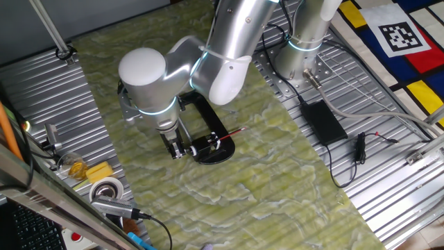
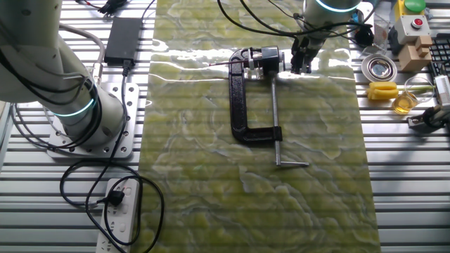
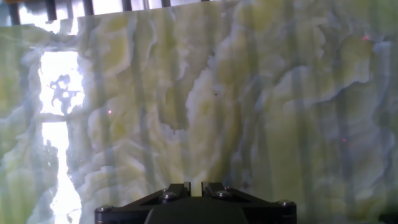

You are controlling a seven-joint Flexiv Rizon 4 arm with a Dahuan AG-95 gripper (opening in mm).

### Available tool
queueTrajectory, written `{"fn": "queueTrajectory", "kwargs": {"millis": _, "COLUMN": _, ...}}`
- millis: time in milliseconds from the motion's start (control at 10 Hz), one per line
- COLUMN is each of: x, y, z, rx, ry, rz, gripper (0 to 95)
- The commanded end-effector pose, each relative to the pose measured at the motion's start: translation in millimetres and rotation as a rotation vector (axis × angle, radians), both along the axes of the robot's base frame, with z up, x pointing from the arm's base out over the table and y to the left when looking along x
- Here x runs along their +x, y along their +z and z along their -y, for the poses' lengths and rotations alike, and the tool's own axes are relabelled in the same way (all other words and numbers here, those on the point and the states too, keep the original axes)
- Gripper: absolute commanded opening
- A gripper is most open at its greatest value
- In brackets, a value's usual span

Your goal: Sharpen the pencil with a pencil sharpener

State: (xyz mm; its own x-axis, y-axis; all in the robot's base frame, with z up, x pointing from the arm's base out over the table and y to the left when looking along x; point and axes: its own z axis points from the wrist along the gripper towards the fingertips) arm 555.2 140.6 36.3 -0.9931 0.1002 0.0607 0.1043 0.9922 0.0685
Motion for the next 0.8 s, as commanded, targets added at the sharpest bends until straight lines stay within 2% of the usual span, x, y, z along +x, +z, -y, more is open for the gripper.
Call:
{"fn": "queueTrajectory", "kwargs": {"millis": 100, "x": -0.1, "y": 1.2, "z": -0.1, "rx": -0.002, "ry": 0.028, "rz": -0.001, "gripper": 0.0}}
{"fn": "queueTrajectory", "kwargs": {"millis": 400, "x": -0.7, "y": 2.2, "z": 0.3, "rx": -0.007, "ry": 0.070, "rz": -0.004, "gripper": 0.0}}
{"fn": "queueTrajectory", "kwargs": {"millis": 800, "x": -1.6, "y": 4.1, "z": 0.9, "rx": -0.012, "ry": 0.075, "rz": -0.012, "gripper": 0.0}}
